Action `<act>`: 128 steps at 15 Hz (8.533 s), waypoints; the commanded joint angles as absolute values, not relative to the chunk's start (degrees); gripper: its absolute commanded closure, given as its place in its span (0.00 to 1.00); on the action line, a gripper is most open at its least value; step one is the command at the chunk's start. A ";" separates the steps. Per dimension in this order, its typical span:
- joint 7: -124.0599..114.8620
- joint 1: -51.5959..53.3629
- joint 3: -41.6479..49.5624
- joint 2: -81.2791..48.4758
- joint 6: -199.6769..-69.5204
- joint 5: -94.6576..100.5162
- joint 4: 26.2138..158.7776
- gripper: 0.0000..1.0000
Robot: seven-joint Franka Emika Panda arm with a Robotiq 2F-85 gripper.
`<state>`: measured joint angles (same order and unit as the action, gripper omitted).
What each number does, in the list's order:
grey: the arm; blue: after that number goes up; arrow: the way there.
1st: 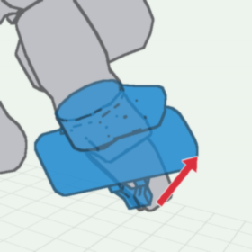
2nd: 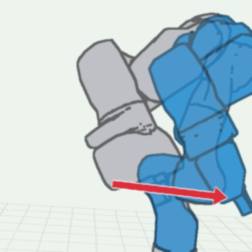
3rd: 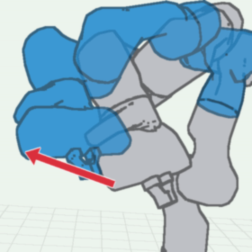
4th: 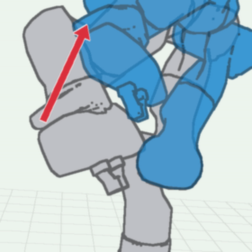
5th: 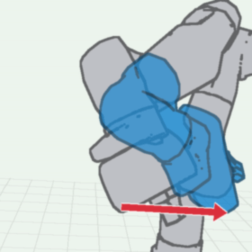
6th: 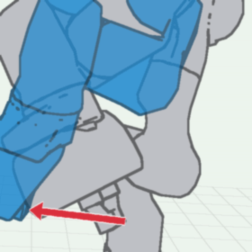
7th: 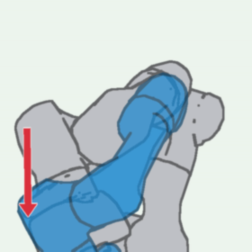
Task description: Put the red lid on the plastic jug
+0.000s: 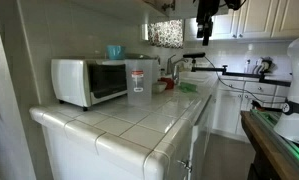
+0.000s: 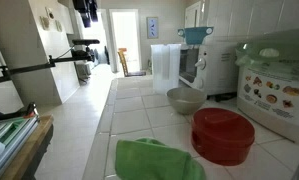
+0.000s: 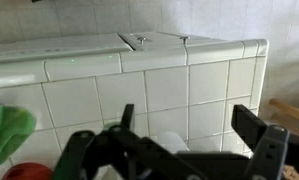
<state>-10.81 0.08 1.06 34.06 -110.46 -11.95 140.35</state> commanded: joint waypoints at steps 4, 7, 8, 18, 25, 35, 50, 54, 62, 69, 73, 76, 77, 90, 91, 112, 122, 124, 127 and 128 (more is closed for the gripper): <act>-10.48 -0.67 0.47 34.02 -110.21 -12.30 140.20 0.00; -10.48 -0.67 0.47 34.02 -110.21 -12.30 140.20 0.00; -10.48 -0.67 0.47 34.02 -110.21 -12.30 140.20 0.00; -9.44 -4.61 1.86 31.89 -122.11 -8.70 141.15 0.00; -11.68 -10.45 2.62 23.28 -132.65 0.49 139.06 0.00; -11.85 -11.55 8.51 7.77 -140.26 -3.08 131.21 0.00; -12.88 -11.68 10.61 3.46 -138.40 -1.02 128.34 0.00; -11.85 -12.32 11.19 1.34 -142.42 1.08 127.73 0.00; -4.08 -13.37 12.99 -6.52 -139.50 -2.39 122.66 0.00; 1.69 -14.78 12.76 -13.99 -136.17 -1.68 114.29 0.00; -1.32 -14.10 13.08 -14.39 -136.87 -0.63 114.13 0.00; -0.88 -14.14 13.03 -15.02 -136.20 -0.63 113.22 0.00; -0.73 -14.00 13.00 -14.79 -137.47 -0.25 113.91 0.00; 4.41 -16.63 11.79 -21.10 -136.73 -1.98 108.82 0.00; 5.41 -17.10 11.46 -21.92 -136.38 -2.37 107.75 0.00; 18.20 -20.00 8.17 -29.35 -127.10 -1.47 97.31 0.37; 17.23 -19.60 8.48 -29.08 -126.12 -1.03 96.46 0.92; 16.43 -19.29 8.75 -28.68 -126.04 -0.68 96.61 0.92; 14.85 -18.46 9.14 -27.32 -126.63 0.05 97.72 0.92; 14.61 -18.18 9.14 -26.73 -127.03 0.20 98.32 0.92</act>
